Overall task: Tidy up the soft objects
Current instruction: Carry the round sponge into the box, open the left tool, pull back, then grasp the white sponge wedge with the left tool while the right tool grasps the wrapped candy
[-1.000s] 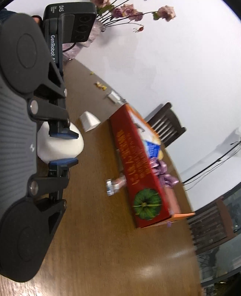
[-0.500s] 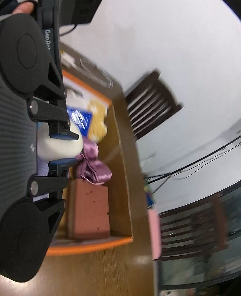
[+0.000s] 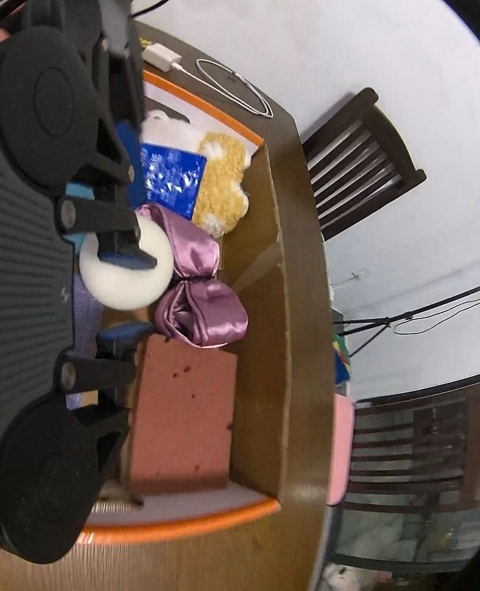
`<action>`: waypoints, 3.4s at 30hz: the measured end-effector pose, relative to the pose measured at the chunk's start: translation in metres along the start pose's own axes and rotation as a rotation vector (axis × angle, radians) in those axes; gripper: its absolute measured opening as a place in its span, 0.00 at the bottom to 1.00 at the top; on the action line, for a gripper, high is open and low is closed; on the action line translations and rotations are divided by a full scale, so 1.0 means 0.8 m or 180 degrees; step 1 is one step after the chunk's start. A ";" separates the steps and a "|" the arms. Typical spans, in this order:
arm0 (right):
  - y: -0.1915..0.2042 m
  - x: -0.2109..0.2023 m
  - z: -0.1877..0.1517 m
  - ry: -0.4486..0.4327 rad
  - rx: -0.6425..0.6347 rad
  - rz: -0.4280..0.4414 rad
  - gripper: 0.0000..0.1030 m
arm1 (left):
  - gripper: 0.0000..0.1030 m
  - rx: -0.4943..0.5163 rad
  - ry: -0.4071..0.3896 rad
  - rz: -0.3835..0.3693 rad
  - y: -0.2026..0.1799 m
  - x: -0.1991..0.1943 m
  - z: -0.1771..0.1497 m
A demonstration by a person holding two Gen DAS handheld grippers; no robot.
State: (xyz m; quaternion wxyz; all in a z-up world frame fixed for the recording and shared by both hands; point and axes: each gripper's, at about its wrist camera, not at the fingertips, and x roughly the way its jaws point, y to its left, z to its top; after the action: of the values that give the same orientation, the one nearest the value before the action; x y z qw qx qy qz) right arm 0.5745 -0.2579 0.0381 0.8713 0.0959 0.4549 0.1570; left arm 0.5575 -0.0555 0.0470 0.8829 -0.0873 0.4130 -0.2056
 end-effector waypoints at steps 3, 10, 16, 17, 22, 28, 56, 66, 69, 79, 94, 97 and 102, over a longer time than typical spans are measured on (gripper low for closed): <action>0.013 -0.049 -0.005 -0.0230 -0.0195 -0.0022 0.39 | 0.41 0.0233 -0.0238 0.0063 -0.015 -0.056 -0.002; 0.024 -0.195 -0.041 -0.0716 -0.0474 -0.0130 0.45 | 0.59 0.0696 -0.0695 0.0362 -0.051 -0.191 -0.036; 0.037 -0.269 -0.072 -0.1014 -0.0424 -0.0045 0.49 | 0.66 0.0749 -0.1002 0.0478 -0.089 -0.250 -0.074; 0.041 -0.278 -0.083 -0.1088 -0.0432 -0.0018 0.50 | 0.71 0.0789 -0.1117 0.0521 -0.094 -0.261 -0.091; 0.059 -0.317 -0.189 -0.1523 -0.0713 -0.0042 0.59 | 0.81 0.0968 -0.1362 0.0509 -0.098 -0.305 -0.206; 0.057 -0.321 -0.352 -0.1608 -0.0665 -0.0139 0.77 | 0.84 0.0974 -0.1094 0.0563 -0.098 -0.310 -0.350; 0.039 -0.148 -0.264 -0.0939 -0.0679 -0.0316 0.48 | 0.60 0.0796 -0.0515 0.0514 -0.038 -0.137 -0.271; 0.034 -0.101 -0.256 -0.0780 -0.0715 -0.0367 0.27 | 0.36 0.0606 -0.0462 0.0229 -0.021 -0.121 -0.271; 0.032 -0.101 -0.257 -0.0812 -0.0709 -0.0333 0.21 | 0.34 0.0618 -0.0488 0.0211 -0.020 -0.120 -0.272; 0.040 -0.113 -0.265 -0.0871 -0.0765 -0.0313 0.21 | 0.32 0.0503 -0.0639 0.0241 -0.028 -0.145 -0.269; 0.078 -0.255 -0.373 -0.1231 -0.0732 0.0058 0.15 | 0.32 0.0721 -0.1126 0.0070 -0.113 -0.271 -0.319; 0.075 -0.255 -0.378 -0.1220 -0.0702 0.0024 0.15 | 0.32 0.0725 -0.1117 0.0139 -0.114 -0.273 -0.322; 0.069 -0.260 -0.392 -0.1086 -0.0810 0.0058 0.27 | 0.33 0.0652 -0.1097 0.0208 -0.104 -0.279 -0.330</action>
State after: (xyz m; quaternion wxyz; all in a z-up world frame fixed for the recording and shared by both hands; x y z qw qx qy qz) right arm 0.1948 -0.2736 0.0358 0.9394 0.0144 0.2764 0.2025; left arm 0.2034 -0.0292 0.0588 0.9510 -0.0174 0.2354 -0.1998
